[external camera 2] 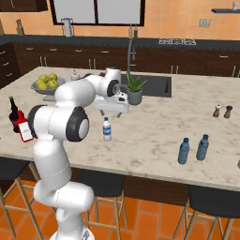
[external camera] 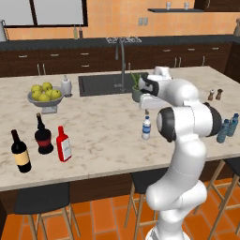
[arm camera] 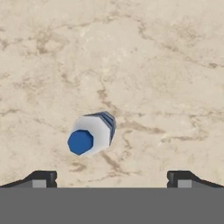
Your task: Move the plastic bottles in the middle to the plastics group, and the glass bottles in the middle to the glass group.
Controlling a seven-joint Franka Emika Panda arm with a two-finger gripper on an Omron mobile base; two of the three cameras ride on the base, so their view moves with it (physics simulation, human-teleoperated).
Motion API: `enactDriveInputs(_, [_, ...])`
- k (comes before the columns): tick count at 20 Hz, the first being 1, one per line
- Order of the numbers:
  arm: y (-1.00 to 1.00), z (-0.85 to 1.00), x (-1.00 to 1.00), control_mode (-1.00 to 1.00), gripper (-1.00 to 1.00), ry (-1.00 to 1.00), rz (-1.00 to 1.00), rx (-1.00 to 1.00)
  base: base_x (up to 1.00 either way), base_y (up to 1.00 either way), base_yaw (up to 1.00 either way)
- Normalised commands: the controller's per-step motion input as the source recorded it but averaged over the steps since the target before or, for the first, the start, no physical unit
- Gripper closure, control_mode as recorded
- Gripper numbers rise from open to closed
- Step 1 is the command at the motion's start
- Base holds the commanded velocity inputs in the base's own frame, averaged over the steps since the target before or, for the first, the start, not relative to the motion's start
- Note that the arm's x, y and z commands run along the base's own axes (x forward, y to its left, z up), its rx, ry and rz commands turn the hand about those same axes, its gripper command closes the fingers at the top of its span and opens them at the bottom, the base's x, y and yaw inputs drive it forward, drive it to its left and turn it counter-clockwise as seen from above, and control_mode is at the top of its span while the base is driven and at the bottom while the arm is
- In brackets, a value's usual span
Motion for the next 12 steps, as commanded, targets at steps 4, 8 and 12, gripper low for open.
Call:
enactDriveInputs(4, [0.07,-0.12,0.02,-1.0,-1.0,0.01,0.0,-0.04,0.0,0.0,0.0])
enactDriveInputs(8, [0.2,-0.22,0.0,-1.0,-1.0,0.03,0.0,-0.08,0.0,0.0,0.0])
enactDriveInputs(12, [0.31,-0.25,0.04,-1.0,-1.0,0.04,0.0,-0.07,0.0,0.0,0.0])
